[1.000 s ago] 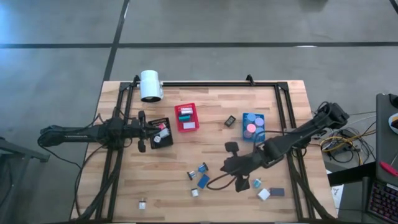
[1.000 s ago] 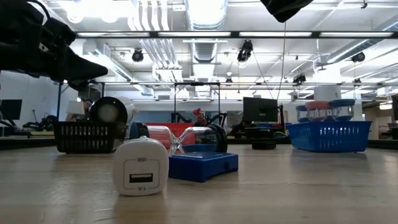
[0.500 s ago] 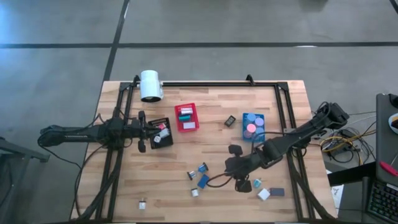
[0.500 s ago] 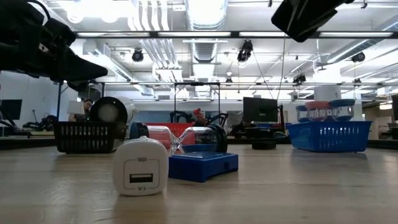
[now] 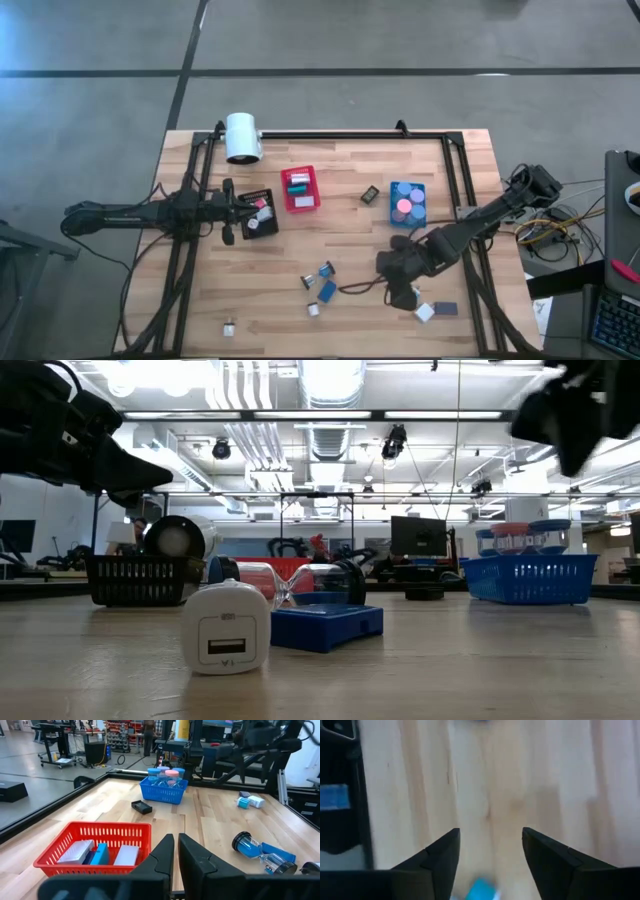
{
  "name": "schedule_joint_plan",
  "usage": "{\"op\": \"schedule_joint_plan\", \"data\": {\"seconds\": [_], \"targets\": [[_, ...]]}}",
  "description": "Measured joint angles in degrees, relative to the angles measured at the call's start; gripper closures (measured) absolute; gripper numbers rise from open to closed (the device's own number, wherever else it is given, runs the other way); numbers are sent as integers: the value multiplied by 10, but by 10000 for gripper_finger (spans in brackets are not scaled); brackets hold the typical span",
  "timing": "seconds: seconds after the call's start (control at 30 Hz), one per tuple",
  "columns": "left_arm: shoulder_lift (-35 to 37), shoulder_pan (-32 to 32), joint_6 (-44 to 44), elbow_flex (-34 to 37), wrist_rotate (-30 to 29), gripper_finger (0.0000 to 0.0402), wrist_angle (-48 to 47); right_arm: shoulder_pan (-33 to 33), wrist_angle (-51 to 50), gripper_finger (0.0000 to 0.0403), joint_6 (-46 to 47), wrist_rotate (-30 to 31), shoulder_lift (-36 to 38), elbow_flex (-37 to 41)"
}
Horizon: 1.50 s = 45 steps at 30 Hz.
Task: Pick & Place Office items
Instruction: Put the dark blue digital clock into the red bin
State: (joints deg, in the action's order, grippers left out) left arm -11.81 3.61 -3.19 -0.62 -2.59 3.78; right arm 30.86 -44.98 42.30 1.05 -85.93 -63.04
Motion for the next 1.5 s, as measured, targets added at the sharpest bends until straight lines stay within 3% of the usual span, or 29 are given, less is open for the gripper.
{"op": "schedule_joint_plan", "data": {"seconds": [0.17, 0.47, 0.57, 0.9, 1.17, 1.5], "targets": [[0, 0, 1, 0, 0, 374, -11, 34, -27, 168, 138, -38, -1, 6], [0, 0, 30, 0, 0, 373, -15, 65, -32, 141, 250, -10, -1, 12], [0, 0, 35, 0, 0, 373, -13, 64, -31, 137, 243, -7, -1, 14], [0, 0, 35, 0, 0, 373, -13, 44, 86, 141, 39, 83, -5, 13], [0, 0, 35, 0, 0, 374, -15, -12, 153, 135, -183, 77, -101, -42], [0, 0, 35, 0, 0, 374, -27, -43, 135, 148, -416, 14, -254, -222]]}}
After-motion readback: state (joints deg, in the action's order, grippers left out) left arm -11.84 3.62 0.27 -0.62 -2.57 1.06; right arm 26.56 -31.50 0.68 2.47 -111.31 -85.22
